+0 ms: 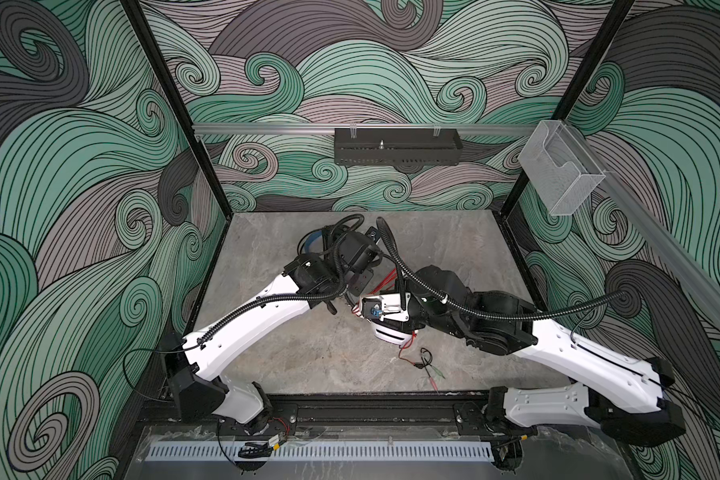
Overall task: Wrap the headphones
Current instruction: 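Wrap the red cable over the earcups with the right gripper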
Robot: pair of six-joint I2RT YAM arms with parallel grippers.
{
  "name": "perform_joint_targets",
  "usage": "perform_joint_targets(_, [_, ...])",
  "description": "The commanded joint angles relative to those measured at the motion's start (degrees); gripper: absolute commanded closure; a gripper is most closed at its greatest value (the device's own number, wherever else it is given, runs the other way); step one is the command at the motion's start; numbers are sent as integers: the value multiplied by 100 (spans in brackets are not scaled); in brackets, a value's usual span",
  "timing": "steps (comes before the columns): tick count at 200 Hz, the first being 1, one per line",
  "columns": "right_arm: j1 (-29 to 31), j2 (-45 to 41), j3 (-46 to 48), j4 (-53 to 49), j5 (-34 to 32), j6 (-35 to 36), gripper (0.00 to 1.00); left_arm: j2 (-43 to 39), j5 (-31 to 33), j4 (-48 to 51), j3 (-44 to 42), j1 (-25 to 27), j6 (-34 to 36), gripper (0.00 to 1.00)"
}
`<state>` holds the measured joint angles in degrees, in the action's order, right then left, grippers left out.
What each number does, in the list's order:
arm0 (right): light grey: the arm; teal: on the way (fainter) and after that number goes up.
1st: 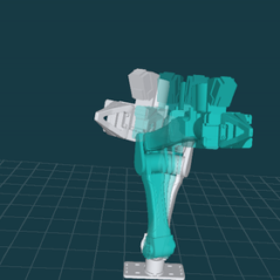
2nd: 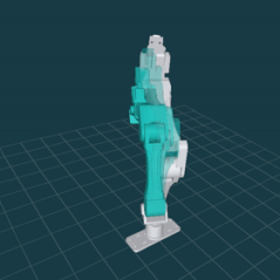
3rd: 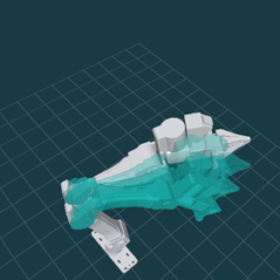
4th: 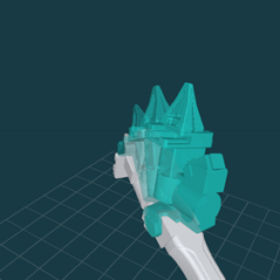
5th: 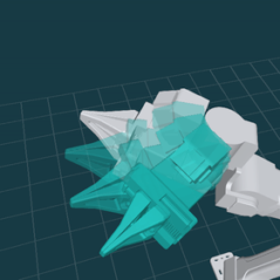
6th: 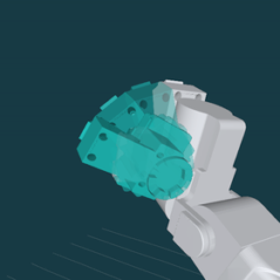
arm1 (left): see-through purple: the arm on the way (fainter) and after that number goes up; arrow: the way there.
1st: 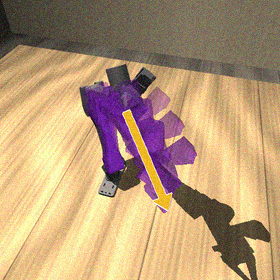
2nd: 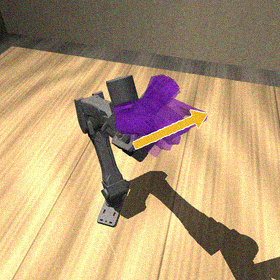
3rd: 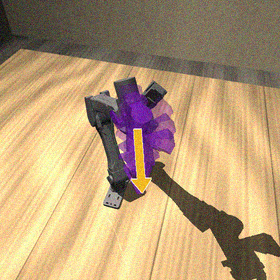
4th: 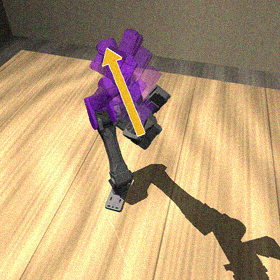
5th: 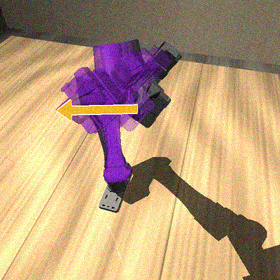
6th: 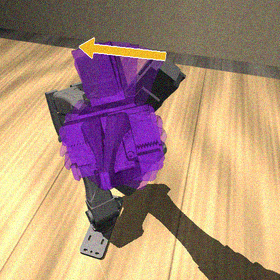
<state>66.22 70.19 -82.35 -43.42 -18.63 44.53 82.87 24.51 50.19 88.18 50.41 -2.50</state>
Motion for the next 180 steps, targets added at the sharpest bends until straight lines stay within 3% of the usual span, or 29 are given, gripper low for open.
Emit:
perform_joint_targets(1, [-3, 9, -324, 152, -1081, 199, 93, -96, -101, 399, -197, -44, 329, 100])
perform_joint_targets(26, [-1, -92, -119, 297, -1537, 815, 92, -318, -31, 470, -279, -48, 313, 100])
perform_joint_targets(64, [1, -223, 0, 457, -1858, 1155, 89, -358, 421, 583, -242, -47, 300, 100])
perform_joint_targets(127, [-3, -240, -31, 449, -2114, 1134, 90, -549, 1053, 600, -170, -49, 273, 100])
perform_joint_targets(151, [5, -435, -58, 245, -1839, 812, 90, -736, 1503, 483, -144, -54, 90, 100])
perform_joint_targets(180, [-3, -763, -134, -63, -1035, 86, 89, -797, 1946, 515, -48, -50, -144, 100])
